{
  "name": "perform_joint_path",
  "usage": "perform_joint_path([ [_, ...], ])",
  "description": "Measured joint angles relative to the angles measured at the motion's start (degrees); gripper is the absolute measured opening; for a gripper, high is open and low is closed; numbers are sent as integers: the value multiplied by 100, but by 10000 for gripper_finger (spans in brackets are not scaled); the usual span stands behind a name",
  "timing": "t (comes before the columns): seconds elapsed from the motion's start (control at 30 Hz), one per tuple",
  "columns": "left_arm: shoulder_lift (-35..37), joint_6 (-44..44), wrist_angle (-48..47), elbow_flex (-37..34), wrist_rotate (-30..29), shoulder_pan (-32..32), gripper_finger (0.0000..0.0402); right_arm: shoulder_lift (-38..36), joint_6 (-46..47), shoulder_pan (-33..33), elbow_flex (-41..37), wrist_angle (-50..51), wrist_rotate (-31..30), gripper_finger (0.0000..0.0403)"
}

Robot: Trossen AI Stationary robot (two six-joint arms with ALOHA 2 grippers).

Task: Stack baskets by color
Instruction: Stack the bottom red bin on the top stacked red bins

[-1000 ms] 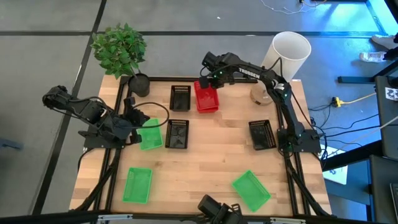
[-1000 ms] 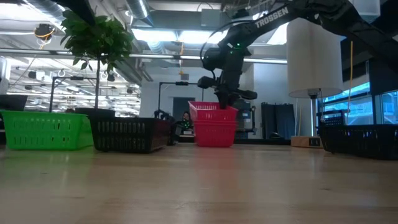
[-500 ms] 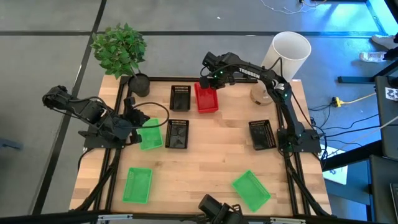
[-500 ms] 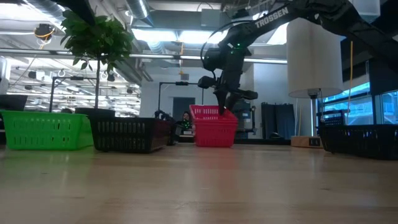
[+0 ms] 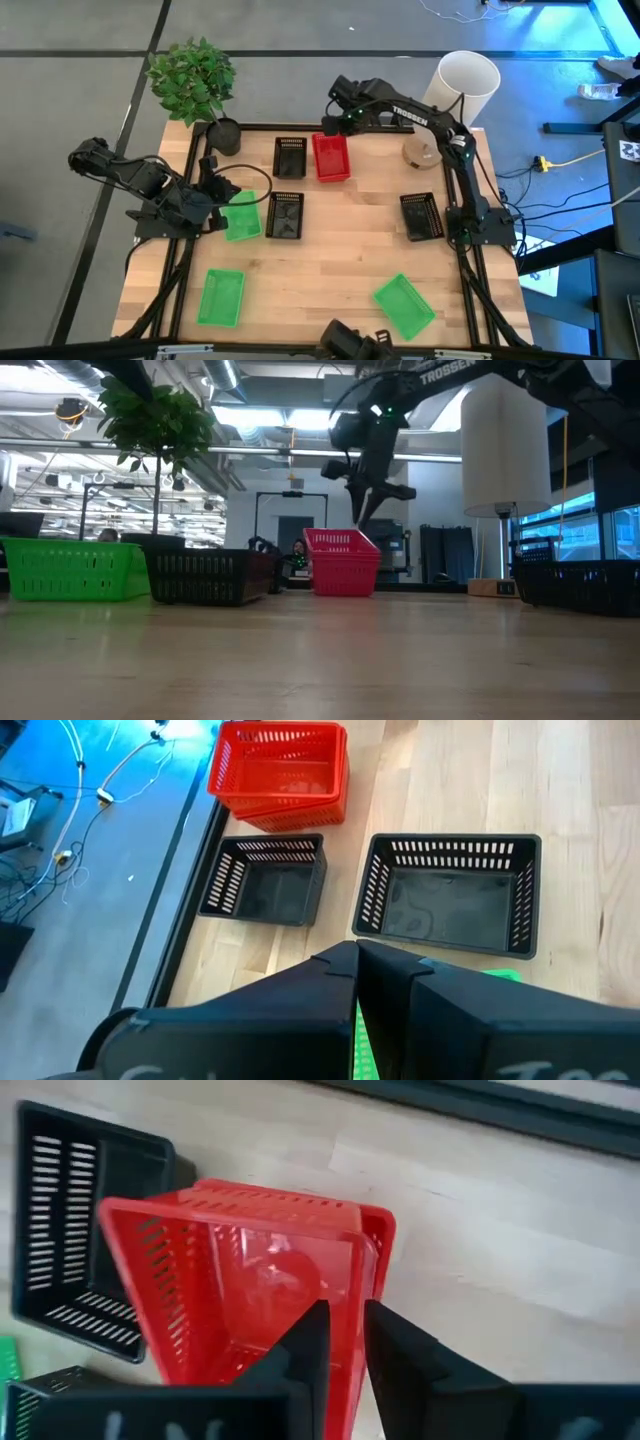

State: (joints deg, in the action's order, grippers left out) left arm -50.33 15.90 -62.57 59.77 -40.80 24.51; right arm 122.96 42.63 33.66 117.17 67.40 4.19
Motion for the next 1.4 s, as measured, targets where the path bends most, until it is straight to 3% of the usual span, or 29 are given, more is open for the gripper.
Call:
perform_joint_path([
  [0.13,0,2,2,0,-4,0,0,-119,-302,-99,32,-195,-25,64],
  [0.67,0,58,2,0,-2,0,0,-162,-2949,-849,43,-1833,-2,64],
  [0.93,0,197,4,0,-4,0,0,-35,-3154,-842,-90,-2097,-1015,6],
  [1.4,-2,205,5,0,-24,0,0,39,-3219,-543,-1442,-2873,-839,1],
])
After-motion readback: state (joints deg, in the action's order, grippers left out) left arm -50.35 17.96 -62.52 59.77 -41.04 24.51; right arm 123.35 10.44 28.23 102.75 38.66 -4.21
